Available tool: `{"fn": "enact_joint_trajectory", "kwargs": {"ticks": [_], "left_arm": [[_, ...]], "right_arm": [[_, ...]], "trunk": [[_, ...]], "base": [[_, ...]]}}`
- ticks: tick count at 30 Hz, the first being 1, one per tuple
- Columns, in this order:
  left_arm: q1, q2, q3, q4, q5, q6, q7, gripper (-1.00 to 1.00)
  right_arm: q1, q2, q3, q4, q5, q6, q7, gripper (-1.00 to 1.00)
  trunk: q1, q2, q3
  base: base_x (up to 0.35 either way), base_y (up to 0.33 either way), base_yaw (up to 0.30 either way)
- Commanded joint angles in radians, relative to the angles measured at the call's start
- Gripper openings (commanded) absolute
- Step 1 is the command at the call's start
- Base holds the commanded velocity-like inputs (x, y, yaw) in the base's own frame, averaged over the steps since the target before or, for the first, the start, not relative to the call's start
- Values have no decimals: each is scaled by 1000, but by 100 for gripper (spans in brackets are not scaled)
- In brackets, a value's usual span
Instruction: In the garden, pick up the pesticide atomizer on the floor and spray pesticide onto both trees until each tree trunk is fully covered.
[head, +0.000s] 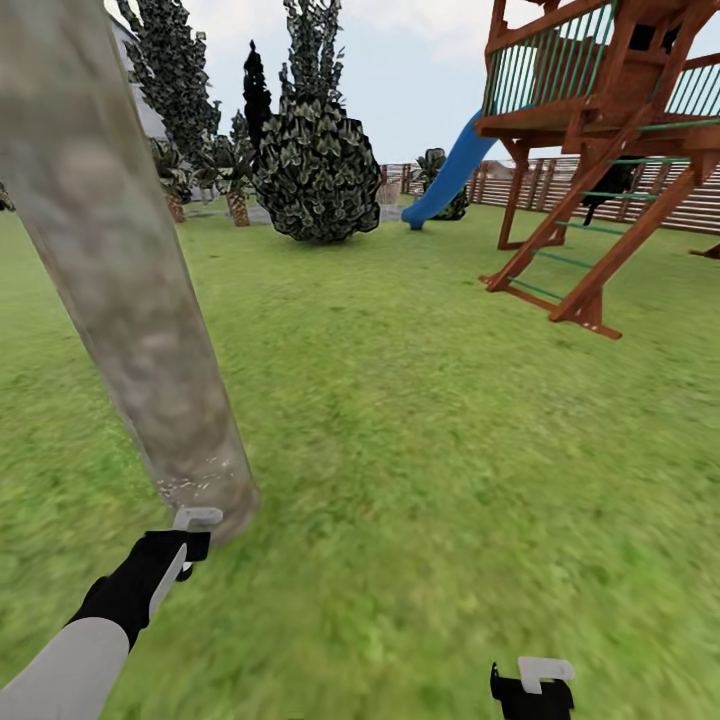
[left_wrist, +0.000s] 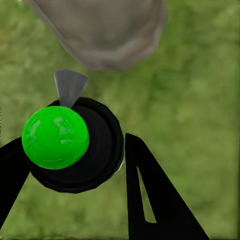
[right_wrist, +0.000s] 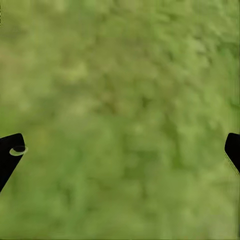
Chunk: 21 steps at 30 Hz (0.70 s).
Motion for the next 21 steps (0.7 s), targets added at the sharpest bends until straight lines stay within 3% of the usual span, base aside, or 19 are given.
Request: {"fn": "enact_joint_trajectory", "kwargs": {"ticks": [1,9,21], "left_arm": [[0,0,0,0,-1,1,1,-100],[0,1,0,0,-2,1,1,-100],[0,0,0,0,0,1,1,-100]], "right_arm": [[0,0,0,0,0,0,0,100],[0,0,0,0,0,0,0,100],[0,0,0,0,0,0,0,100]], "trunk": [[0,0,0],[0,0,0],[0,0,0]], "base": [[1,-271,274],[67,-271,277],[203,-228,278]]}}
